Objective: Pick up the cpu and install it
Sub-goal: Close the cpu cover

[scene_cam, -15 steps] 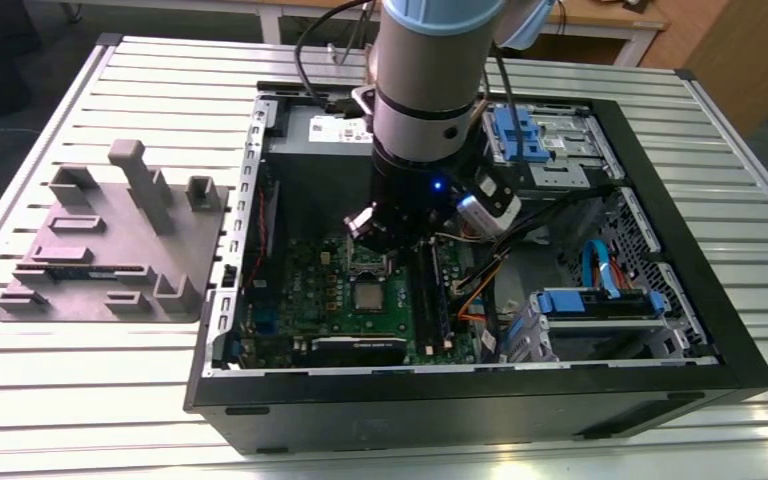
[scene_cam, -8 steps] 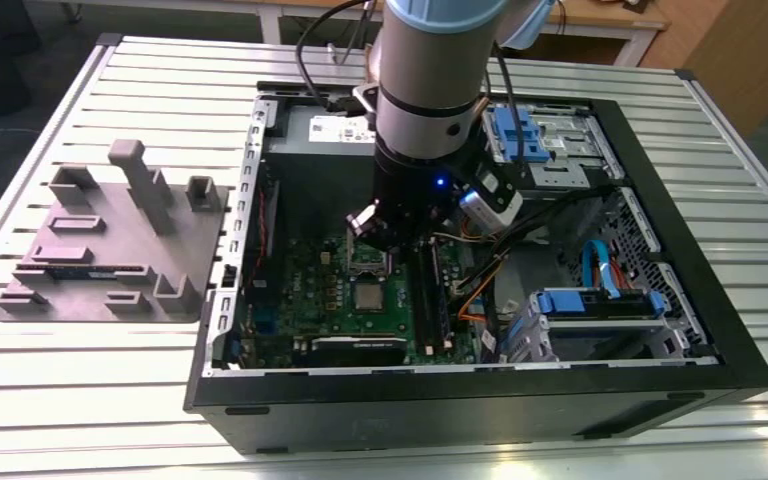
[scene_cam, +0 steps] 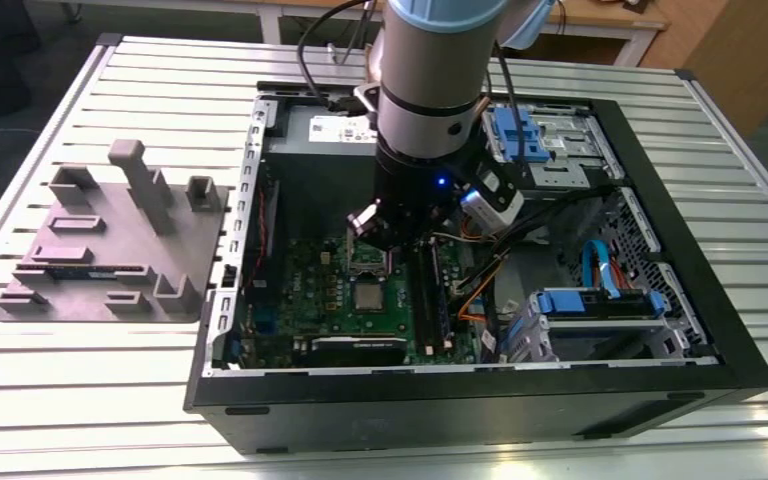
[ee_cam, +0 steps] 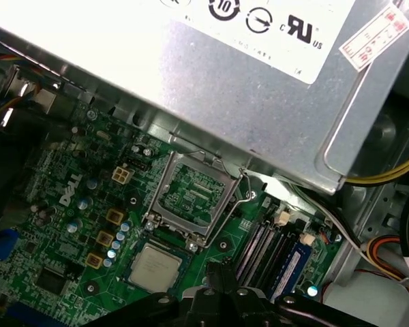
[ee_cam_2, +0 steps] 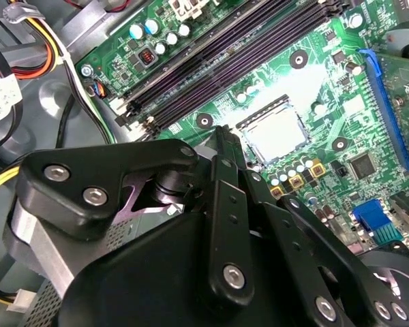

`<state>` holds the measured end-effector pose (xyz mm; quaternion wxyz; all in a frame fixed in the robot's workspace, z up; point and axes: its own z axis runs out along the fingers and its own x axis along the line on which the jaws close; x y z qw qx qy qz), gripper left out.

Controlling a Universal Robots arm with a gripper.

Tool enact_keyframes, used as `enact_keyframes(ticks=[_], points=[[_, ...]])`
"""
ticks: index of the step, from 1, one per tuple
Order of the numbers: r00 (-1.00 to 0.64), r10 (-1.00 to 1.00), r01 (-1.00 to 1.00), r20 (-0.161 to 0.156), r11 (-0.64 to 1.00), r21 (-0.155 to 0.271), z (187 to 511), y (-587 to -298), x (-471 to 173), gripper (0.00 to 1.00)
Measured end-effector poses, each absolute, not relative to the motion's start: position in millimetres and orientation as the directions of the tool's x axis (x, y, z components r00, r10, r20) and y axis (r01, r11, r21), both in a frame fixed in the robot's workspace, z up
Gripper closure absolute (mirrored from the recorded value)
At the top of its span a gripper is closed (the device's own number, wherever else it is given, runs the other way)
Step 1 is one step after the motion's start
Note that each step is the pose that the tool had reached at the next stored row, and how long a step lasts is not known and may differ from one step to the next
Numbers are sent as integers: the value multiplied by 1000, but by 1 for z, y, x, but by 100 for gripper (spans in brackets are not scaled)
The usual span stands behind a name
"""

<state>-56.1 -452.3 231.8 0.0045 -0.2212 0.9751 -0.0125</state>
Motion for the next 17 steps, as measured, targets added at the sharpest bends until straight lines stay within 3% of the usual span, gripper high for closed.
enact_keyframes(ticks=[17], points=[[-902, -432, -431, -3, 902, -27, 232, -451, -55, 90]])
